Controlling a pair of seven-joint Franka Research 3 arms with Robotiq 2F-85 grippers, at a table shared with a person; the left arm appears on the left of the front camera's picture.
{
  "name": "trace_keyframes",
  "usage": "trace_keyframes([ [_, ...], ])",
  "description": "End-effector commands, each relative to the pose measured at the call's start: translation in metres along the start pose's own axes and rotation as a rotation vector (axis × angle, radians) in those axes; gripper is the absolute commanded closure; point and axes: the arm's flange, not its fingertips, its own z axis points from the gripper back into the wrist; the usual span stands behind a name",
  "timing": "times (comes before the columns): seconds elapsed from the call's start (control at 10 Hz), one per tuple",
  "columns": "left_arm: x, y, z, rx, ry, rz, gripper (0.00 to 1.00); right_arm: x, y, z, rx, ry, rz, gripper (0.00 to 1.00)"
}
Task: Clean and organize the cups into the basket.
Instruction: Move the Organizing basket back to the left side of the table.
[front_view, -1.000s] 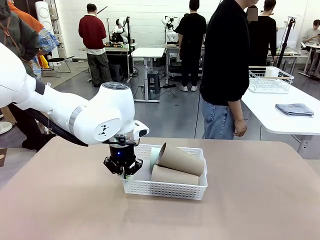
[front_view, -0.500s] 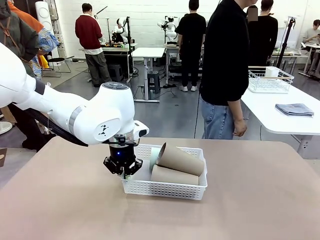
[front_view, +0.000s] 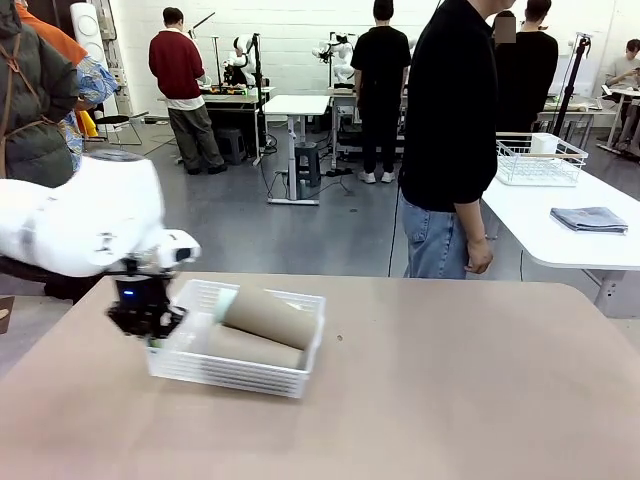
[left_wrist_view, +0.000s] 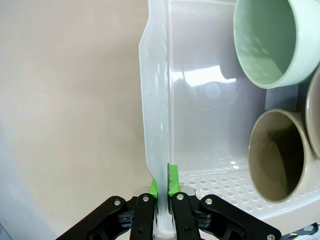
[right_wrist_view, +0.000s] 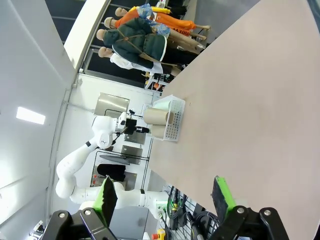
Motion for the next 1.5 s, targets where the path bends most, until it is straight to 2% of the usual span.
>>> trace_keyframes([
  [0.0, -0.013, 0.054, 0.01, 0.02, -0.027, 0.049, 0.95, 0.001, 0.0, -0.001, -0.003, 0.0, 0.001, 0.0],
  [0.2, -0.015, 0.104, 0.01, 0.043, -0.005, 0.077, 0.95, 0.001, 0.0, -0.001, -0.003, 0.0, 0.001, 0.0],
  [0.4, -0.016, 0.125, 0.01, 0.044, -0.016, 0.079, 0.95, 0.001, 0.0, -0.001, -0.003, 0.0, 0.001, 0.0],
  [0.5, -0.017, 0.114, 0.006, 0.024, -0.005, 0.099, 0.95, 0.001, 0.0, -0.001, -0.003, 0.0, 0.001, 0.0],
  [1.2, -0.017, 0.114, 0.006, 0.024, -0.005, 0.099, 0.95, 0.001, 0.0, -0.001, -0.003, 0.0, 0.001, 0.0],
  [1.4, -0.015, 0.136, 0.001, 0.022, -0.006, 0.104, 0.95, 0.001, 0.0, -0.001, -0.003, 0.0, 0.001, 0.0],
])
